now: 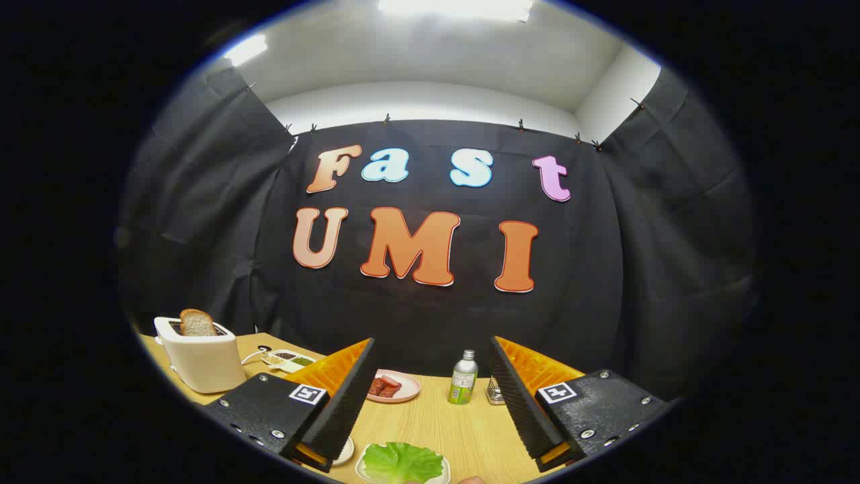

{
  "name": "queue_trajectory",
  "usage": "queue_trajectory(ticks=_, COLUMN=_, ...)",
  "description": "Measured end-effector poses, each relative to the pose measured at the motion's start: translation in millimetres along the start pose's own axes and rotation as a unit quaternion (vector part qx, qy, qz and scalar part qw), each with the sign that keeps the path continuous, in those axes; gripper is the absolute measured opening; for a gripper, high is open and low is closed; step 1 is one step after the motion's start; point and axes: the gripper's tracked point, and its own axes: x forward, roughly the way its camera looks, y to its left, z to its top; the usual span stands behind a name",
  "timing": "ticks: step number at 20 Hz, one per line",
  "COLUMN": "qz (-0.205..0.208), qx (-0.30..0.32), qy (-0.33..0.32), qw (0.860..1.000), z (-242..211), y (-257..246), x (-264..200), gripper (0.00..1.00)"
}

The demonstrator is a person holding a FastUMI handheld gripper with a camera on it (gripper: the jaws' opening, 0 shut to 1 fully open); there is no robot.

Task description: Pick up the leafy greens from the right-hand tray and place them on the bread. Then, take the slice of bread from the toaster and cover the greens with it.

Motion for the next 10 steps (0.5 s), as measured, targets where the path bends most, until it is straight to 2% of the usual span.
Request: queue_trajectory(ticks=10, qz=0.01, qx=0.02, qy=0.001, qw=1.0, z=2.6, y=3.4, x=0.6, gripper=0.99)
